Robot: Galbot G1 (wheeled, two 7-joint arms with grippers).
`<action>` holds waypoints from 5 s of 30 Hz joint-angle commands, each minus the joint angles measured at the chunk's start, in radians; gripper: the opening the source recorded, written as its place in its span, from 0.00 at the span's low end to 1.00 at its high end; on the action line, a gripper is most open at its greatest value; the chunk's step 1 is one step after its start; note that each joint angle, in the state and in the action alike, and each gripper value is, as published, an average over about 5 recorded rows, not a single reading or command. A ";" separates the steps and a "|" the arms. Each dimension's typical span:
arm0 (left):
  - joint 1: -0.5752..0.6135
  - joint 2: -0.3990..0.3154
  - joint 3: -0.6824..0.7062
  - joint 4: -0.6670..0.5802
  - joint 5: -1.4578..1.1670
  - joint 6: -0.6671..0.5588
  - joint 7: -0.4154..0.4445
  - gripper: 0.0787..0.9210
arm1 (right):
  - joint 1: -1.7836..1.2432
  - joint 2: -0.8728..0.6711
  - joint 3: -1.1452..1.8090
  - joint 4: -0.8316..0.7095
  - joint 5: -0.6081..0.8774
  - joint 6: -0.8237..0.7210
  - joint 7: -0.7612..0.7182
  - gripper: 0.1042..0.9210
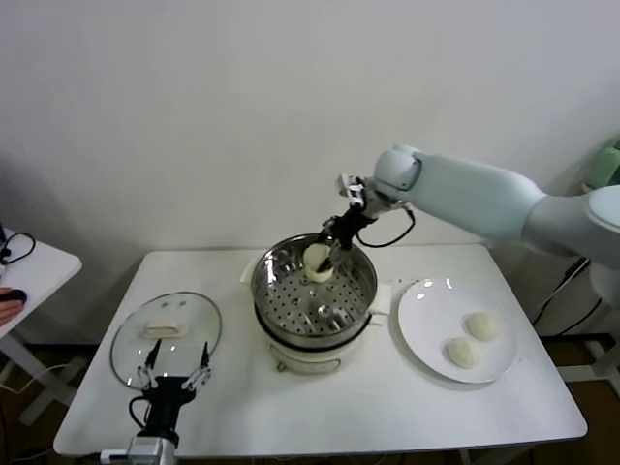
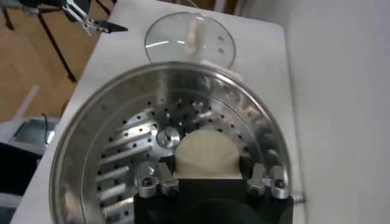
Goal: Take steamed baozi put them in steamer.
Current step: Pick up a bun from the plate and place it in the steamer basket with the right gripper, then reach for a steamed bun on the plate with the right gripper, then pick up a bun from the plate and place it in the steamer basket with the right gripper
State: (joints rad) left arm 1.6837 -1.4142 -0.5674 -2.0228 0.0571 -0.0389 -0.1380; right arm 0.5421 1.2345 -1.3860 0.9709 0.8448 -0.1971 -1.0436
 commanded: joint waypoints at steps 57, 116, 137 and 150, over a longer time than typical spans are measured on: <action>-0.027 -0.008 -0.010 0.002 -0.021 0.023 -0.007 0.88 | 0.225 -0.254 -0.100 0.234 -0.035 0.036 -0.059 0.88; -0.021 -0.002 -0.036 0.020 -0.033 0.037 0.005 0.88 | -0.626 -0.583 0.571 0.143 -0.955 0.283 -0.124 0.88; -0.029 -0.006 -0.030 0.023 -0.032 0.037 0.003 0.88 | -0.601 -0.568 0.567 0.133 -0.952 0.282 -0.135 0.70; -0.036 0.000 -0.025 0.016 -0.025 0.044 0.004 0.88 | -0.040 -0.521 0.215 0.252 -0.820 0.396 -0.189 0.67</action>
State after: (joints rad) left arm 1.6494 -1.4150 -0.5945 -2.0046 0.0289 0.0038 -0.1346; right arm 0.0991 0.6739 -0.9219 1.1512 -0.0529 0.1185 -1.2051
